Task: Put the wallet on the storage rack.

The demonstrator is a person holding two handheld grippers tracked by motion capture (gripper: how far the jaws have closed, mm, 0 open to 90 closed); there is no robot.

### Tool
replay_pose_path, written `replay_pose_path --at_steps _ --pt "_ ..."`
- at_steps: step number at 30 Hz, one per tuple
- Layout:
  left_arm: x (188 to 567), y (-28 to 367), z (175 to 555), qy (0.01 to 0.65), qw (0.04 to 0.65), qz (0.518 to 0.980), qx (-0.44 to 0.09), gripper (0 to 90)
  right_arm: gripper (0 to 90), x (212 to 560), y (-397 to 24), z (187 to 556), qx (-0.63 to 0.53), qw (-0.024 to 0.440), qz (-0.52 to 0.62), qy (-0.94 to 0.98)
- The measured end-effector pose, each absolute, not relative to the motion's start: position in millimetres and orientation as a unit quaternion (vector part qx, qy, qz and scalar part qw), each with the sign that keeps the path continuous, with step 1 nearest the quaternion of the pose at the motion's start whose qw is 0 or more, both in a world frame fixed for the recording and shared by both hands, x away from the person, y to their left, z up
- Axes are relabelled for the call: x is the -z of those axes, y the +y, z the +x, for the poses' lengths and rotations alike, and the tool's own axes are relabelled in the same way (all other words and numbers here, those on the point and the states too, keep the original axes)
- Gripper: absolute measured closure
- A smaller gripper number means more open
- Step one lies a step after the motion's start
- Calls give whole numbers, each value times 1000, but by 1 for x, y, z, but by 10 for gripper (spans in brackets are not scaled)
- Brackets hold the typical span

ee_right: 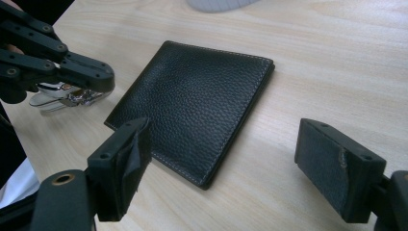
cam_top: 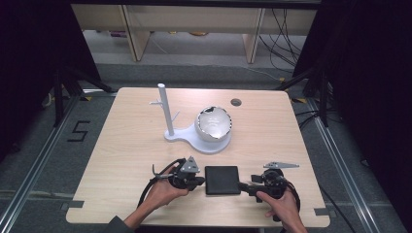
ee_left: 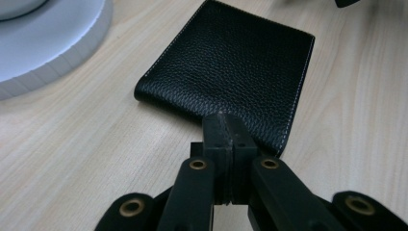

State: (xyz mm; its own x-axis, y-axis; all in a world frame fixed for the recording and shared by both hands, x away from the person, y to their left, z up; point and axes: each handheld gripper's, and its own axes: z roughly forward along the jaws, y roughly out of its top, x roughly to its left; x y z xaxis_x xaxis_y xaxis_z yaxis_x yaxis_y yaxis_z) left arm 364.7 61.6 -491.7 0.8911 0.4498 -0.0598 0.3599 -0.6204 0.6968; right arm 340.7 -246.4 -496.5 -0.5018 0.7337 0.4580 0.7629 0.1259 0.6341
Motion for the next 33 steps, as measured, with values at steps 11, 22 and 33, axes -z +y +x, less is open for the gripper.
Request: replay_pose_path --at_steps 11,22,33 --pt "498 54 365 208 340 915 -55 889 224 498 -236 349 428 13 -493 -757" --pt "496 49 365 216 319 922 -46 889 241 502 -225 359 426 32 -508 -748" --pt "496 48 368 214 309 926 -38 889 277 508 -216 367 420 41 -521 -742"
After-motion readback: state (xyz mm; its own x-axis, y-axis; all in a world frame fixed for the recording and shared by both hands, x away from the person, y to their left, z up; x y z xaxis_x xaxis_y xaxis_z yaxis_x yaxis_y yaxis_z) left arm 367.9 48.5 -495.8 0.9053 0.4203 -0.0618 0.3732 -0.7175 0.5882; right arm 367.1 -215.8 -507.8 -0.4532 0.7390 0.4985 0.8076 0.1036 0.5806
